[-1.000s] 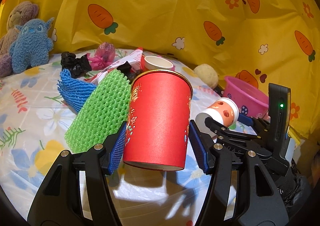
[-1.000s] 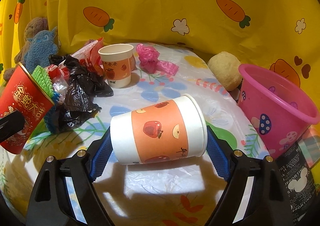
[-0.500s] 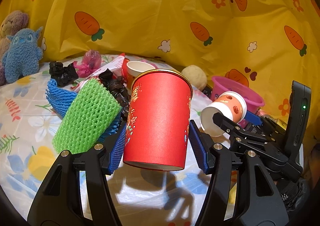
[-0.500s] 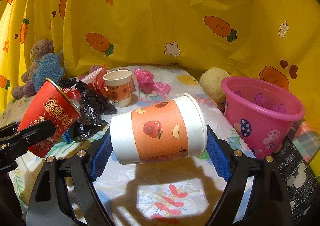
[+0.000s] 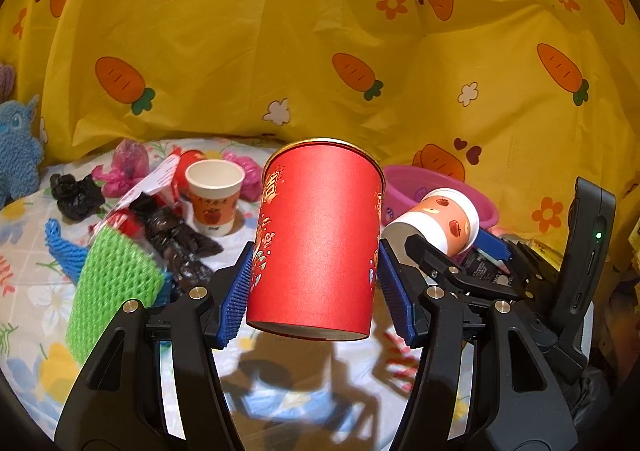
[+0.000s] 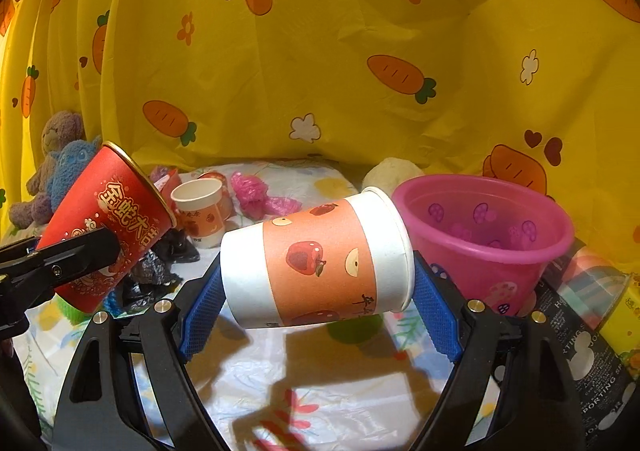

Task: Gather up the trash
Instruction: 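Carry both cups over the pink bucket and open both tools to drop them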

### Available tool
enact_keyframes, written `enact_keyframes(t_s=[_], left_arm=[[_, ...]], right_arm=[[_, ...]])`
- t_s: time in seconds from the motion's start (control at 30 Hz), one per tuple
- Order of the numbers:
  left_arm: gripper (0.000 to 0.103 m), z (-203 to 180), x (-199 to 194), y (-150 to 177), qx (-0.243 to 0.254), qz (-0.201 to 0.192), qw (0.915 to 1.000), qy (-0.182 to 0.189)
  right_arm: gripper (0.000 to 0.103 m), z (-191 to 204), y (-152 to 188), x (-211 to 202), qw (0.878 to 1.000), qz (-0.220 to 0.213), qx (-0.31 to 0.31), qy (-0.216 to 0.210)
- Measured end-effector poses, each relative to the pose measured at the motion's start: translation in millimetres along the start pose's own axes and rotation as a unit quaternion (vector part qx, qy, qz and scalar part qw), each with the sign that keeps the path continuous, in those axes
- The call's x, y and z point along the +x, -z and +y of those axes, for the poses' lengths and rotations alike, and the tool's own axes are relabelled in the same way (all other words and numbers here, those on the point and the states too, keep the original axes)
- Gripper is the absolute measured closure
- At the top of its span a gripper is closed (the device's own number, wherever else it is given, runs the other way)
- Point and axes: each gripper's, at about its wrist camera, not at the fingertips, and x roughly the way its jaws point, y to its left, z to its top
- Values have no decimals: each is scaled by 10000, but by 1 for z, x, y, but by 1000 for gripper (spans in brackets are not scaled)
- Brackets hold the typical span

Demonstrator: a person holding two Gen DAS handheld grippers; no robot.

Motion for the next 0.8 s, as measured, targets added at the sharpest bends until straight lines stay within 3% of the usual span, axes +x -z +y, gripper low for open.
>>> enact_keyframes(t_s=[0.3,0.43,0.8], left_arm=[[45,-51,61,-53,346,-140,9974,617],[45,-71,97,-65,489,-58,9953,837],[45,-100,181,-68,442,423,9881,1409]], right_arm=[[20,-71,-36,13,9915,-437,412,1154],[20,-106,-42,24,9855,-406,640,1518],[20,-148,-39,52,9771,-110,959,1895]])
